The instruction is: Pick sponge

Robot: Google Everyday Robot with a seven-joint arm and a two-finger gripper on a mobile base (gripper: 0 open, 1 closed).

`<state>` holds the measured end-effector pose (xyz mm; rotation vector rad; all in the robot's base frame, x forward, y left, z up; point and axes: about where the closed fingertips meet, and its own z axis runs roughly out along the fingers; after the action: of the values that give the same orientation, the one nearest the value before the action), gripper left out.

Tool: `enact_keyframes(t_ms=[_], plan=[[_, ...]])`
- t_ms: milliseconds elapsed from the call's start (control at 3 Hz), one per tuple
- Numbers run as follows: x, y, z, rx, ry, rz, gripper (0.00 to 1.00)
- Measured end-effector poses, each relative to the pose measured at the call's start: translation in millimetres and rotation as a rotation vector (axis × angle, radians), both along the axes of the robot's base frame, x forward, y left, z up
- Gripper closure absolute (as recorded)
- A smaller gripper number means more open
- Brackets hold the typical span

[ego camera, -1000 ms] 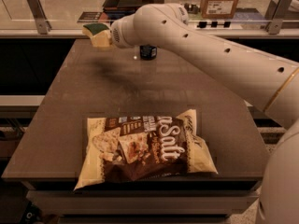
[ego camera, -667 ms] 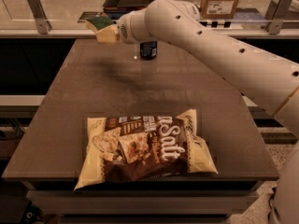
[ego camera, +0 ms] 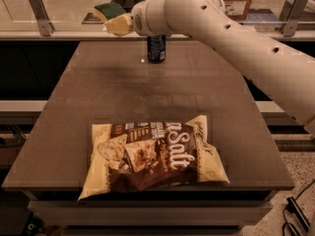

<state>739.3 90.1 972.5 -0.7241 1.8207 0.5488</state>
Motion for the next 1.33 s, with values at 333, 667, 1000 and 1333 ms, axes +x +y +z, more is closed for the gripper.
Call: enact_keyframes(t_ms=[333,667,1000,1333], plan=[[-6,-7,17,0.03,-0.045,0.021,1.0],[-12,-12,31,0.061,-0.085,0.043,1.0],[-16,-16,42,0.089,-0.116,0.054,1.0],[-18,-18,51,0.093,-0.134,0.044,1.0]])
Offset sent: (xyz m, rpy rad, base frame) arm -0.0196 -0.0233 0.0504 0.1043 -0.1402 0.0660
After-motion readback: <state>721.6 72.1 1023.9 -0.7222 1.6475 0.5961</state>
